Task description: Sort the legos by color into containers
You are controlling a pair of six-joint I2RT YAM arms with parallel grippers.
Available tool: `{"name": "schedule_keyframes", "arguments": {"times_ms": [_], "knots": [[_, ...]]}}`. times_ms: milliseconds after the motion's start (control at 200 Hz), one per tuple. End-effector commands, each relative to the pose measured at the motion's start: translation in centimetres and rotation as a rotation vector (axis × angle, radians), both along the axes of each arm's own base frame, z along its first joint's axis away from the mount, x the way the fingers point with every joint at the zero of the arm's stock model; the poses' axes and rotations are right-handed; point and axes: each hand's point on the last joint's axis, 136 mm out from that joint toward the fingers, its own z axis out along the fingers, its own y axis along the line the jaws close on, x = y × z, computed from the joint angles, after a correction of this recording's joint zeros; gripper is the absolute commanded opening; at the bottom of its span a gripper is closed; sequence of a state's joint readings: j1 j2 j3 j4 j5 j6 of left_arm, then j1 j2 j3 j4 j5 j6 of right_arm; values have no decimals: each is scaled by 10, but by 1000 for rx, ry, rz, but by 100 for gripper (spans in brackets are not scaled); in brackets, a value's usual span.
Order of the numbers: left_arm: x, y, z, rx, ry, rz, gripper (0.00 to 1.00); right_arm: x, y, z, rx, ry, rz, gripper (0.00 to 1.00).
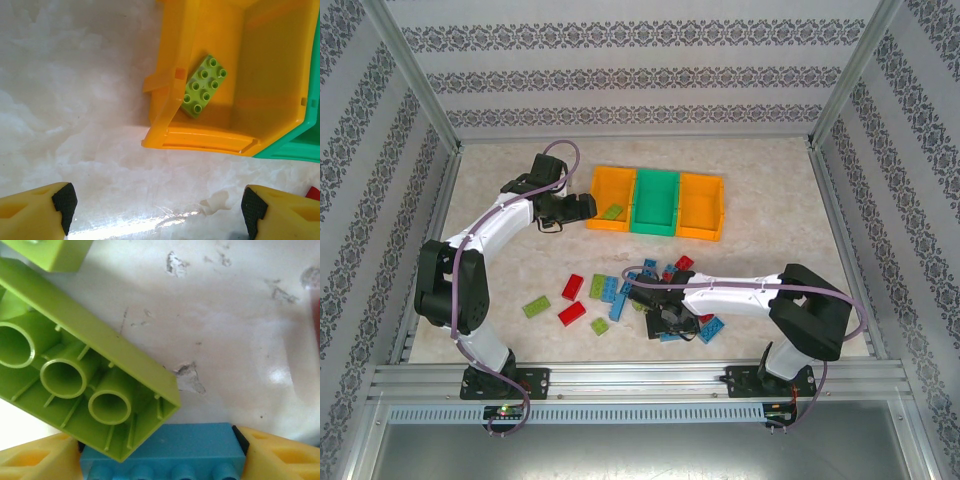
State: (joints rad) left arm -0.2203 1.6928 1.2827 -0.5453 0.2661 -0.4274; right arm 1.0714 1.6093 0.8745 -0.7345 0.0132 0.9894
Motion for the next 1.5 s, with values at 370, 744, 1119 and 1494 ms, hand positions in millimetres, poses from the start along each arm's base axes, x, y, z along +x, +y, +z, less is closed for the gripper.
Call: {"name": "schedule_keyframes", "arguments": {"times_ms": [370,744,1119,1494], "knots": [[2,5,9,-3,-27,7,88,8,-3,32,15,-89,-10,60],[-1,6,11,10,-26,0,88,59,-17,88,101,-244,-72,60],[-13,12,10,53,-4,-26,90,176,-75,132,199,-348,-305,59],[-53,17,-13,59,120,-40,91,285,-98,126,160,-380,-433,58]]}}
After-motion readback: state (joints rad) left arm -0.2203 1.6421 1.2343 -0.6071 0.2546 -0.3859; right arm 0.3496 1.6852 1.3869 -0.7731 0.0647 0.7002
